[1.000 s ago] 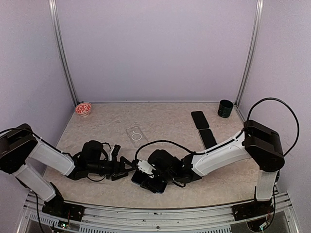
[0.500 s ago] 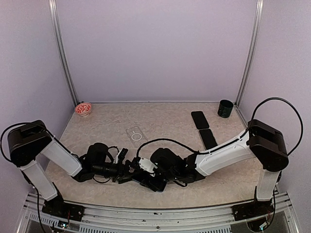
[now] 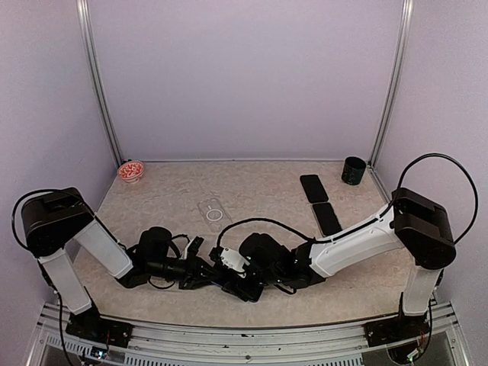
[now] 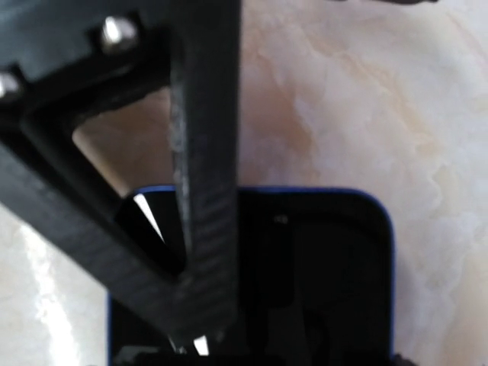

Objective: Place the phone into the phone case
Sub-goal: Pass from the right arm to the left

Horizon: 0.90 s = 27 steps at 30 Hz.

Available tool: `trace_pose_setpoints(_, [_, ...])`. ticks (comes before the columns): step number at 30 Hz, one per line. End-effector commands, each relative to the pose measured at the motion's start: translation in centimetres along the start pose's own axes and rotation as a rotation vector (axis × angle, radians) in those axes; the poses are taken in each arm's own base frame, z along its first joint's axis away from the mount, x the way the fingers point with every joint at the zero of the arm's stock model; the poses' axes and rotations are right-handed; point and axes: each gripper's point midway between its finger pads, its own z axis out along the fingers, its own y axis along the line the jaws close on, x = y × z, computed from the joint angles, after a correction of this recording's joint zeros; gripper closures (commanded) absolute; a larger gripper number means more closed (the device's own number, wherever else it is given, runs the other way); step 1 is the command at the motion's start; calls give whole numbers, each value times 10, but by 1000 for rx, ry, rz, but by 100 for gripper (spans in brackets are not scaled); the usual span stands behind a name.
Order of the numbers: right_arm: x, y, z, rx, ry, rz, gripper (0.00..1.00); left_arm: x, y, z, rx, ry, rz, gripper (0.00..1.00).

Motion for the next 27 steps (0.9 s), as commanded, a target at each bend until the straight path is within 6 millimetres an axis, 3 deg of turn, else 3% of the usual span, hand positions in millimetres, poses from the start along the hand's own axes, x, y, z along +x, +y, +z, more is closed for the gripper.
trace_pose_setpoints(1, [-28, 2, -13, 4, -91, -8, 30, -1, -19, 2, 78, 7, 43, 80])
trace_pose_setpoints(8, [-30, 3, -15, -1, -101, -8, 27, -2, -22, 1, 88, 6, 46, 95])
trace_pose_setpoints(15, [-41, -1, -33, 9, -121, 30, 1, -2, -35, -2, 130, -2, 80, 100])
trace_pose_setpoints(21, [-56, -11, -60, 27, -157, 97, 1, -5, -57, -8, 186, -14, 137, 100])
trace_pose_setpoints(27, [-71, -38, -106, 19, -252, 263, 1, -13, -76, -14, 189, -52, 228, 100])
